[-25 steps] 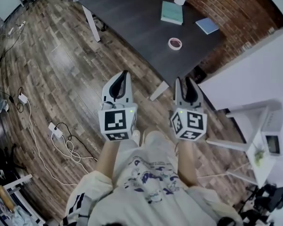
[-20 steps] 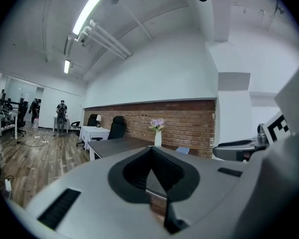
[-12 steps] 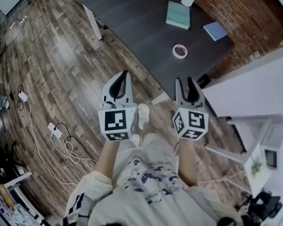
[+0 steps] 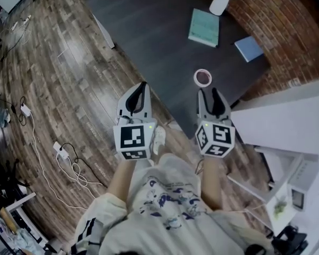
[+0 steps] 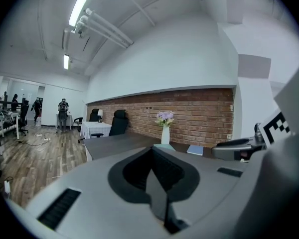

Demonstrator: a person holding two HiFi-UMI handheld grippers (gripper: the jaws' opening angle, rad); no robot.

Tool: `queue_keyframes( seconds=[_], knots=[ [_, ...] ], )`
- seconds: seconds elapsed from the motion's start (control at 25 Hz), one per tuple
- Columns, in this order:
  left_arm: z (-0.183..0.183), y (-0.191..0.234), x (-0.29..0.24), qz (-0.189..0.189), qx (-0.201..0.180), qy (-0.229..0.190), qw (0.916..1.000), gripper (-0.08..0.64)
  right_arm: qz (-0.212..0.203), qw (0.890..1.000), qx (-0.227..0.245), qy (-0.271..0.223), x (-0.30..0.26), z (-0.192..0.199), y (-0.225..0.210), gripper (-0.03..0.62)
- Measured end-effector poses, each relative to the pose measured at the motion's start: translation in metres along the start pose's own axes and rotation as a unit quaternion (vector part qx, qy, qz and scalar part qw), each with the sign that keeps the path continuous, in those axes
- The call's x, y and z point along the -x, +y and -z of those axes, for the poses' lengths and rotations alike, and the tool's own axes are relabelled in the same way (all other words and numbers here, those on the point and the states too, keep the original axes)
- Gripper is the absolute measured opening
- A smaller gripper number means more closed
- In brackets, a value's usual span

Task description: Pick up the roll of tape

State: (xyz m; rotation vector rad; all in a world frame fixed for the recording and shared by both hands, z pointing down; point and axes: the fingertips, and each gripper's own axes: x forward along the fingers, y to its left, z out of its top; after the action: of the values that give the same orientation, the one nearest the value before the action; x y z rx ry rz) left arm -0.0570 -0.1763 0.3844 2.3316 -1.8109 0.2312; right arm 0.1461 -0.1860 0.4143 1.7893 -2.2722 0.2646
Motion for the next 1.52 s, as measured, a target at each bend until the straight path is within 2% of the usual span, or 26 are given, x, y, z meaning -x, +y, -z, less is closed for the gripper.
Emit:
queue_keyframes(
  seconds=[0.36, 0.68, 0.96, 1.52],
  knots=[
    [0.003, 0.004, -0.067, -0.008, 0.004, 0.026, 0.9996, 0.003, -0.008, 0.999, -0.001, 0.039, -0.064, 0.009, -0.031, 0.161],
    [0.029, -0.003, -0.102, -0.002, 0.01, 0.065, 0.9978, 0.003, -0.019, 0.996, 0.0, 0.087, -0.1, 0.039, -0.042, 0.161],
    [0.052, -0.006, -0.123, 0.006, 0.01, 0.092, 0.9957, 0.003, -0.021, 0.989, 0.003, 0.147, -0.124, 0.076, -0.049, 0.16],
    [0.107, -0.006, -0.151, 0.012, 0.023, 0.152, 0.9881, 0.003, -0.036, 0.97, 0.032, 0.236, -0.156, 0.142, -0.055, 0.16]
  ],
)
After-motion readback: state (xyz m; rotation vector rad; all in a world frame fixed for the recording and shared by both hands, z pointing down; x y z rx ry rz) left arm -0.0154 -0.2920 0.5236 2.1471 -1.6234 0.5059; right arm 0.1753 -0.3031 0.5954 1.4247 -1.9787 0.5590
